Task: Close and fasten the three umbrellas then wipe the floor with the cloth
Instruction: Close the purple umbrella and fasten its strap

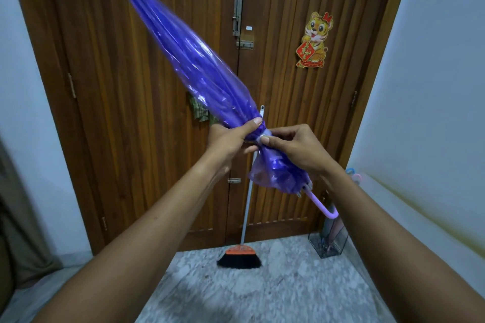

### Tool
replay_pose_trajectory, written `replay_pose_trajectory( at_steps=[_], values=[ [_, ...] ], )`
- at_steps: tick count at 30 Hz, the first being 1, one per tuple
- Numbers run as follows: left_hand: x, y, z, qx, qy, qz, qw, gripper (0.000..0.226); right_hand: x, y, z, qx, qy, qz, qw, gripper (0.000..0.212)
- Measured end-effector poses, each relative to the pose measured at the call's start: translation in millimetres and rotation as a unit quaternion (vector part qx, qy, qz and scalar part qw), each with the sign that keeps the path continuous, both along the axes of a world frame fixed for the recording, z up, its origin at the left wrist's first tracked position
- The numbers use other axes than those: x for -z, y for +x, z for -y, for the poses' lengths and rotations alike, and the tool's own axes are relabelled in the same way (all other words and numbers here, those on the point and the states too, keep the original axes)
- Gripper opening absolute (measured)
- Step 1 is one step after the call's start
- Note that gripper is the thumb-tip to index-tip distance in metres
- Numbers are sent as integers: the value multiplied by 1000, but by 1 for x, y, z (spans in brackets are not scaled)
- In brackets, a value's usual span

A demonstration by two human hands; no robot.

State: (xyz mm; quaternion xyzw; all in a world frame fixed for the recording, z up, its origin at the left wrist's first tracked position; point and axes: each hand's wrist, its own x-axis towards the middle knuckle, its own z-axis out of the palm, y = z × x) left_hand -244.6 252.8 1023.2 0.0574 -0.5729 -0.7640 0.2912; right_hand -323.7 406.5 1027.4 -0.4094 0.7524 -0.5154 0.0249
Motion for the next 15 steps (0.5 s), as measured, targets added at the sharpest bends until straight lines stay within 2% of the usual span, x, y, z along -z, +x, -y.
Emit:
replay_pose_trajectory(
  at_steps=[3, 8, 12, 15],
  values=[
    [1, 8, 11, 56, -3, 9, 998, 28, -2, 2, -1, -36, -10, 63, 997, 29],
    [11, 11, 22, 56, -55, 6, 997, 40, -1, 6, 5, -54, 10, 120, 991, 27],
    [6, 15, 23, 54, -78, -21, 995, 22, -1, 7, 9, -66, 5, 104, 992, 28],
    [3, 15, 21, 55, -102, -27, 993, 19, 0, 6, 9, -59, -7, 63, 996, 25]
  ],
)
